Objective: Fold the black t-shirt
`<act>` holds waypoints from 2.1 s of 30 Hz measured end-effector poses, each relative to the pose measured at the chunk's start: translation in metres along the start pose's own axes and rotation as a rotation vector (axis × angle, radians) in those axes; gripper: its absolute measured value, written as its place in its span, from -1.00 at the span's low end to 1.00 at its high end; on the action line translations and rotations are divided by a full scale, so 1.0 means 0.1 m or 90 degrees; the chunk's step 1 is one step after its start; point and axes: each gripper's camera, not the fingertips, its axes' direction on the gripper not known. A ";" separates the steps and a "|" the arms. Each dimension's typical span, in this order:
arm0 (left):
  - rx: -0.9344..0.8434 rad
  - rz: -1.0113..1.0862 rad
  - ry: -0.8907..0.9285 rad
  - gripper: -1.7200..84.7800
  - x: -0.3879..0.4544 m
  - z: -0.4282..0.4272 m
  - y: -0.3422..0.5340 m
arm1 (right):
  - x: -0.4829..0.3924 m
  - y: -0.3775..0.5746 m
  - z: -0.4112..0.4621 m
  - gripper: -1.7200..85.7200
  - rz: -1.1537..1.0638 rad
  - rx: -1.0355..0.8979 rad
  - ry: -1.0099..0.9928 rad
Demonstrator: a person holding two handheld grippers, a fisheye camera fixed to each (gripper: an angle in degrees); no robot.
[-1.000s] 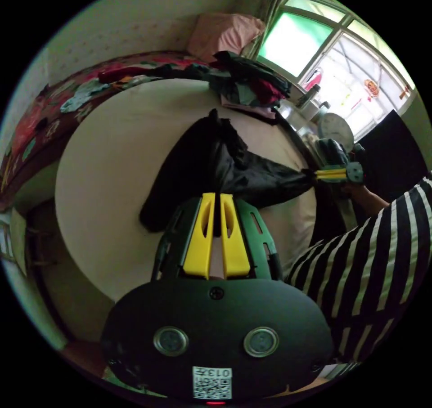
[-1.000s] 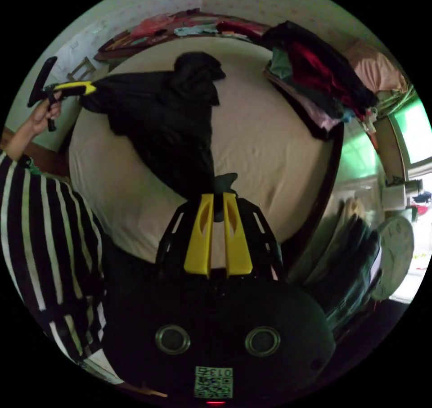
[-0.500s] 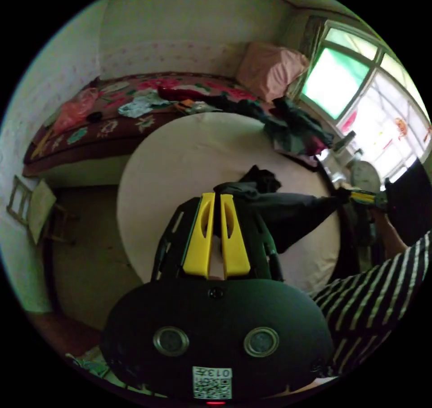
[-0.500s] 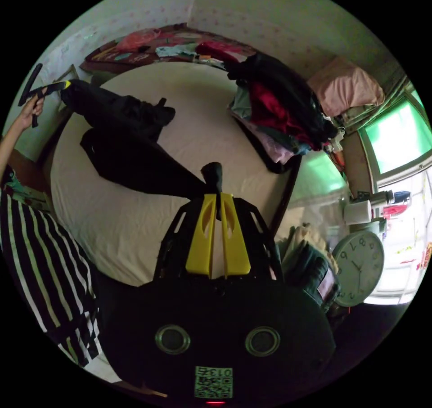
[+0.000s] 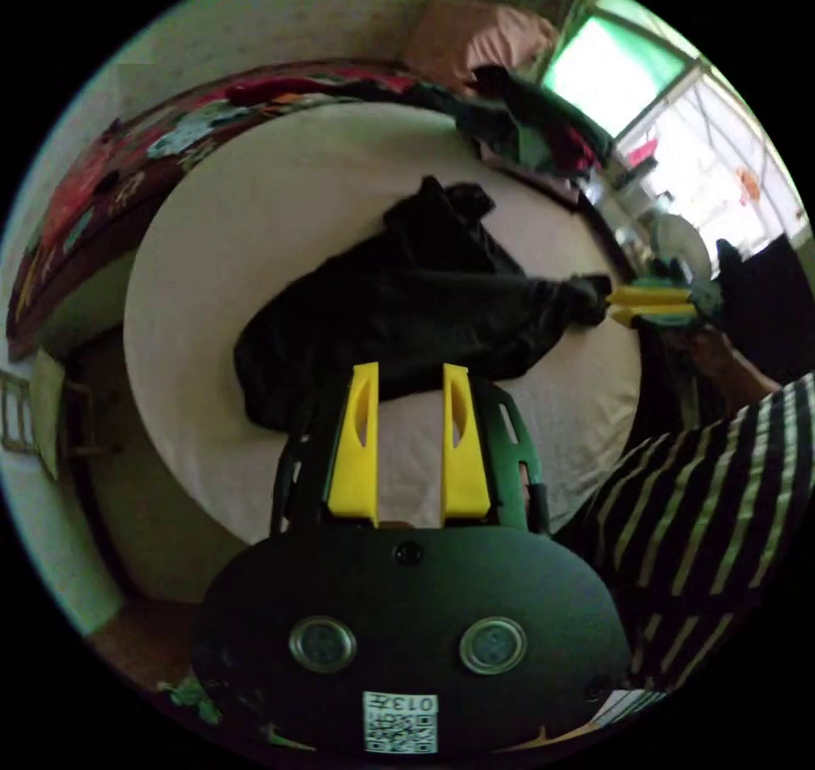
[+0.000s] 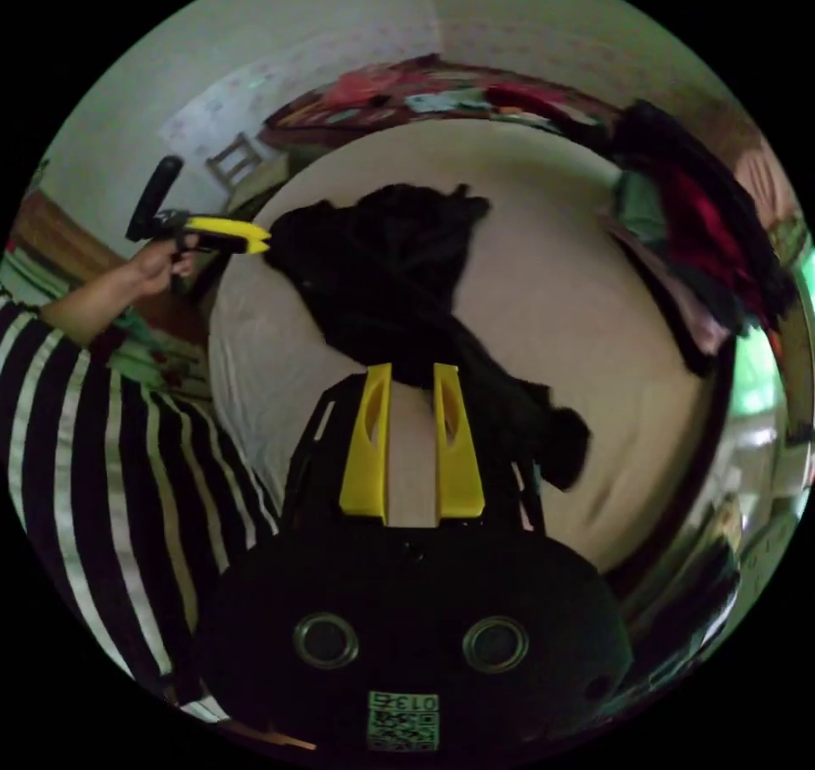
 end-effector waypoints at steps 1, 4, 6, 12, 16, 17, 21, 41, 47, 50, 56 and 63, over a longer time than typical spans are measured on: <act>-0.012 0.031 -0.027 -0.70 0.14 0.09 -0.03 | -0.12 -0.11 0.16 -0.75 -0.029 -0.016 0.002; -0.042 0.076 -0.098 -0.69 0.33 0.25 -0.13 | -0.28 -0.38 0.47 -0.73 -0.059 -0.042 -0.014; -0.074 0.107 -0.127 -0.71 0.40 0.33 -0.21 | -0.37 -0.50 0.62 -0.75 -0.101 -0.074 0.002; -0.146 0.168 -0.196 -0.94 0.48 0.35 -0.49 | -0.37 -0.58 0.52 -0.92 -0.151 -0.106 0.098; 0.001 0.127 -0.135 -0.95 0.45 -0.27 -0.70 | -0.15 -0.39 -0.35 -0.94 -0.112 0.047 0.089; 0.046 0.123 -0.098 -0.95 0.44 -0.48 -0.76 | -0.12 -0.35 -0.47 -0.94 -0.107 0.063 0.094; 0.129 0.125 -0.020 -0.94 0.43 -0.92 -1.00 | 0.10 -0.07 -1.17 -0.95 -0.068 0.162 0.089; 0.132 0.369 -0.030 -0.44 2.23 -0.38 -0.80 | 0.12 0.10 -1.67 -0.95 -0.024 0.145 0.167; 0.133 0.416 -0.113 -0.91 2.27 -0.55 -0.88 | -0.14 0.12 -1.95 -0.93 -0.119 0.162 0.228; 0.106 0.370 0.016 -0.94 1.95 -0.77 -0.96 | 0.02 0.17 -1.97 -0.91 -0.077 0.149 0.215; 0.229 0.227 0.055 -0.95 1.39 -1.41 -0.79 | 0.27 0.59 -2.01 -0.66 0.033 0.208 0.174; 0.334 0.200 0.060 -0.96 1.24 -1.99 -0.48 | 0.05 0.70 -1.21 -0.49 0.019 0.105 0.064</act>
